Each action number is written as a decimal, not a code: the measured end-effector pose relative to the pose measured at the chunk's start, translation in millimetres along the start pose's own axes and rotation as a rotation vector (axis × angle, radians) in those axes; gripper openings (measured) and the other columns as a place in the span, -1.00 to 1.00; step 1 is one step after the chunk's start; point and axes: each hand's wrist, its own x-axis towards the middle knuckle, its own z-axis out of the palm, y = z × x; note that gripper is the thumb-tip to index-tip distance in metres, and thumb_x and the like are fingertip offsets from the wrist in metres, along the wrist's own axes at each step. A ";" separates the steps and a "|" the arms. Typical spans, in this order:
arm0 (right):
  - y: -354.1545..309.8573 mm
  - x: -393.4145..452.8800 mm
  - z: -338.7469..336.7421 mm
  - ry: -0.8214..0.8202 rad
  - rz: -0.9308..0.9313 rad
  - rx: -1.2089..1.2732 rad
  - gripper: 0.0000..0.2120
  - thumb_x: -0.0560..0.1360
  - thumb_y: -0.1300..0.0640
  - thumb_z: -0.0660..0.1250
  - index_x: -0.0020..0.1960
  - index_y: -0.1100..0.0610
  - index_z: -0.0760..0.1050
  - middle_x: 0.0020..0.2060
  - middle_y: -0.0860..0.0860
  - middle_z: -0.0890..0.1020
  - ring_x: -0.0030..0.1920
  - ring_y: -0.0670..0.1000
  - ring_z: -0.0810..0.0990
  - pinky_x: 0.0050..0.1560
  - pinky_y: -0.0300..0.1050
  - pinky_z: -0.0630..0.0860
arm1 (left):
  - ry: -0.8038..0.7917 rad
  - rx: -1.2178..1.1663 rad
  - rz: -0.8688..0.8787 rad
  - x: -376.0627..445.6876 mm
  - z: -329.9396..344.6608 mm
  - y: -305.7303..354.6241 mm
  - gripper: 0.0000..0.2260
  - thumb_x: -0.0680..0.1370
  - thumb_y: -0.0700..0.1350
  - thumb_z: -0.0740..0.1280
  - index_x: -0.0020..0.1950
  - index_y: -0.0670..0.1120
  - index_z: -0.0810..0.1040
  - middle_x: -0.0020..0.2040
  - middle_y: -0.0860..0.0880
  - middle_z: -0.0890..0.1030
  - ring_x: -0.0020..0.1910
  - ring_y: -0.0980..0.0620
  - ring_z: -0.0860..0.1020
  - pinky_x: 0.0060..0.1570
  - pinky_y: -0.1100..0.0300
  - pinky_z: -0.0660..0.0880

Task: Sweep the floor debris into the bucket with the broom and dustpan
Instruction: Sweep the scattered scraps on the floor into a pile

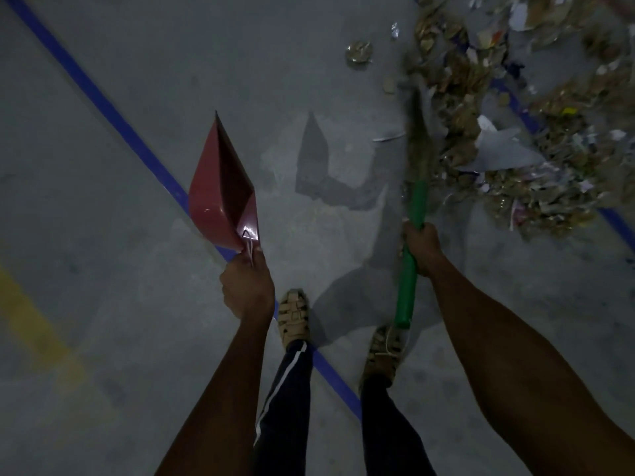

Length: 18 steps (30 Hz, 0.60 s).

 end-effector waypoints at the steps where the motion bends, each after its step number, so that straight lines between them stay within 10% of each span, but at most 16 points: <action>1: -1.9 -1.0 -11.6 0.009 -0.020 0.016 -0.58 0.54 -0.05 0.39 0.21 0.24 0.45 -0.12 0.16 0.59 -0.33 0.09 0.56 -0.44 -0.12 0.52 | -0.005 0.011 0.023 -2.7 2.8 3.1 -0.64 0.63 0.04 0.27 0.06 -0.27 0.61 0.01 -0.26 0.63 0.02 -0.26 0.59 -0.15 0.10 0.33; 12: 48.7 -59.5 -74.7 -0.307 -0.144 -0.153 -0.70 0.61 0.07 0.35 0.31 -0.02 0.41 -0.10 0.13 0.64 -0.37 0.04 0.56 -0.44 -0.14 0.50 | -0.078 0.037 0.117 -55.7 48.8 32.5 -0.62 0.62 0.10 0.26 -0.02 -0.24 0.59 -0.03 -0.25 0.63 -0.02 -0.23 0.59 -0.15 0.07 0.38; 18: 99.2 -35.5 -132.7 -0.384 -0.044 -0.336 -0.79 0.58 0.17 0.34 0.20 0.17 0.55 -0.17 0.16 0.63 -0.41 0.07 0.55 -0.43 -0.12 0.51 | -0.080 0.059 0.145 -105.7 79.6 43.3 -0.61 0.62 0.12 0.25 -0.04 -0.22 0.59 -0.05 -0.21 0.64 -0.05 -0.21 0.60 -0.18 0.09 0.39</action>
